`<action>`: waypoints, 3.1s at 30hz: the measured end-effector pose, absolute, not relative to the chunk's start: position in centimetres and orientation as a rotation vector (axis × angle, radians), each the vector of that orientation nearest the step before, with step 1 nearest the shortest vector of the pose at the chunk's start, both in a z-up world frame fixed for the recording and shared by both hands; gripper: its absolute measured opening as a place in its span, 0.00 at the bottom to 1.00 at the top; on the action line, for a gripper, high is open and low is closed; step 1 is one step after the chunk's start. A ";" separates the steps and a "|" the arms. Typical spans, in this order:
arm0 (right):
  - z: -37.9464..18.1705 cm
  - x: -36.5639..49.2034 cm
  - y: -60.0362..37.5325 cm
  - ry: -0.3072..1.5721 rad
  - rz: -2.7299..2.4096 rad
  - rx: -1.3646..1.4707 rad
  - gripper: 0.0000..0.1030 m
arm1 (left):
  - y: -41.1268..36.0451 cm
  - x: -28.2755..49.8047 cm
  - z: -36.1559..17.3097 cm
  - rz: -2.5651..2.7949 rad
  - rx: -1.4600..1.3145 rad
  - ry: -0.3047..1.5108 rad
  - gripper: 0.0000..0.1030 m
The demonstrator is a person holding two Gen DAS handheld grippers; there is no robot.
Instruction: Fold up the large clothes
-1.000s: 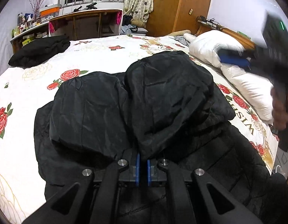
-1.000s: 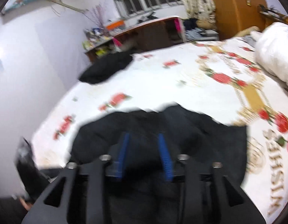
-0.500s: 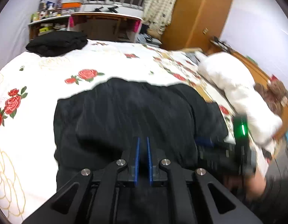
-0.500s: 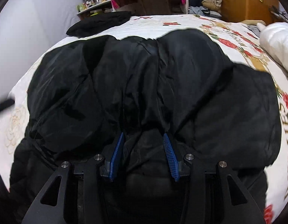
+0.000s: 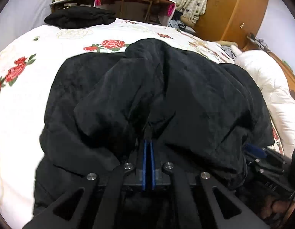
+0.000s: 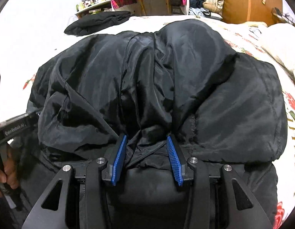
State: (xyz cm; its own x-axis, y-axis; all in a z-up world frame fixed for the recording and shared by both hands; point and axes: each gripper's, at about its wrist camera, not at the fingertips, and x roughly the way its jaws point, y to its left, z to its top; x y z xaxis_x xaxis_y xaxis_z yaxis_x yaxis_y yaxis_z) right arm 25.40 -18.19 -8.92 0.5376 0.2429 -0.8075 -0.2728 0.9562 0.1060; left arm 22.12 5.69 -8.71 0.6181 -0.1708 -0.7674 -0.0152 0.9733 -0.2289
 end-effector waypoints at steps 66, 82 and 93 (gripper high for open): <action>-3.9 24.0 -19.3 0.864 0.317 0.046 0.38 | 4.0 18.7 -5.0 -0.135 -0.207 0.807 0.28; -9.4 26.5 -19.0 1.047 0.299 0.003 0.39 | 2.9 20.9 -9.4 -0.103 -0.168 0.960 0.28; -4.4 19.5 -21.5 0.981 0.294 0.019 0.40 | 4.3 15.4 -5.4 -0.074 -0.156 0.919 0.28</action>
